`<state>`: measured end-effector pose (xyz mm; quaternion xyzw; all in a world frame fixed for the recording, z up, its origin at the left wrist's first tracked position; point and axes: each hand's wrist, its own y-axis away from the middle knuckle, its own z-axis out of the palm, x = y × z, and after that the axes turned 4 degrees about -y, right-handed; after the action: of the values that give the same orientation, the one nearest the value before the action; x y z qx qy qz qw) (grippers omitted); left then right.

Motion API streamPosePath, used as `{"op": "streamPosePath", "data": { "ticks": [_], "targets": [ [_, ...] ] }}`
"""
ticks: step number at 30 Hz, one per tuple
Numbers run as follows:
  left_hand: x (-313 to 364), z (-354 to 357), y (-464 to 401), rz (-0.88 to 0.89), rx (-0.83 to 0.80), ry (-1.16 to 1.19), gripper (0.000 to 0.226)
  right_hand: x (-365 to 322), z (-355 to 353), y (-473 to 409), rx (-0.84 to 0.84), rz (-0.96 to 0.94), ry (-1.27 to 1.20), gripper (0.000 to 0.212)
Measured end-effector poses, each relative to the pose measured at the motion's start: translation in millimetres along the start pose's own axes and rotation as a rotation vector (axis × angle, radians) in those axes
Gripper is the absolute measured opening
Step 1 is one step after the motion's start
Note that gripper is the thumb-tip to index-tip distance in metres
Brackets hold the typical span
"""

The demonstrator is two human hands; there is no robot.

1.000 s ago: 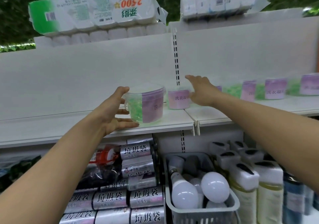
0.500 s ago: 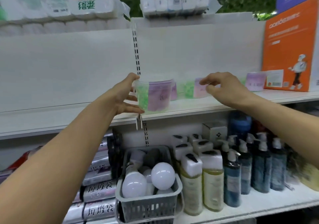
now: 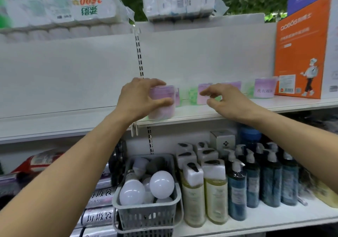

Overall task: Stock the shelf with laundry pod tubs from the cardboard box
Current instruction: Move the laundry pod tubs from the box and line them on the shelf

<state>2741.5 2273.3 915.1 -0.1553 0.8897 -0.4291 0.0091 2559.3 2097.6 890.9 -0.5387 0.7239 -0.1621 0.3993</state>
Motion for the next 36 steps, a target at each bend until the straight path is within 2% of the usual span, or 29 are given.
{"op": "streamPosePath", "data": {
  "ticks": [1,5,12,20,22,24,26,29,32,36],
  "targets": [
    [-1,0,1,0.007,-0.021,-0.067,0.052,-3,4,0,-0.006,-0.014,-0.003,0.033],
    [-22,-12,2,-0.084,-0.063,-0.097,0.045,-15,17,-3,-0.029,-0.063,0.038,0.038],
    [-63,-20,7,-0.148,-0.071,-0.2,0.04,-40,43,-22,-0.057,-0.128,0.294,0.042],
    [-66,-17,5,-0.155,-0.137,-0.219,0.048,-38,52,-18,-0.092,-0.123,0.264,0.042],
    [-52,-15,10,-0.121,-0.11,-0.247,0.057,-33,46,-10,-0.059,-0.119,0.255,0.041],
    [-28,-9,21,-0.054,-0.011,-0.207,0.061,-25,35,4,0.02,-0.12,0.256,0.038],
    [2,2,37,0.028,0.082,-0.139,0.057,-14,21,23,0.083,-0.129,0.272,0.036],
    [51,27,64,0.117,0.132,-0.051,0.05,7,-2,58,0.127,-0.117,0.267,0.035],
    [97,60,92,0.104,0.09,0.073,0.043,32,-26,101,0.128,-0.081,0.282,0.034],
    [152,117,133,0.054,-0.097,0.289,0.039,81,-52,163,0.062,0.023,0.319,0.033]
  ]
}}
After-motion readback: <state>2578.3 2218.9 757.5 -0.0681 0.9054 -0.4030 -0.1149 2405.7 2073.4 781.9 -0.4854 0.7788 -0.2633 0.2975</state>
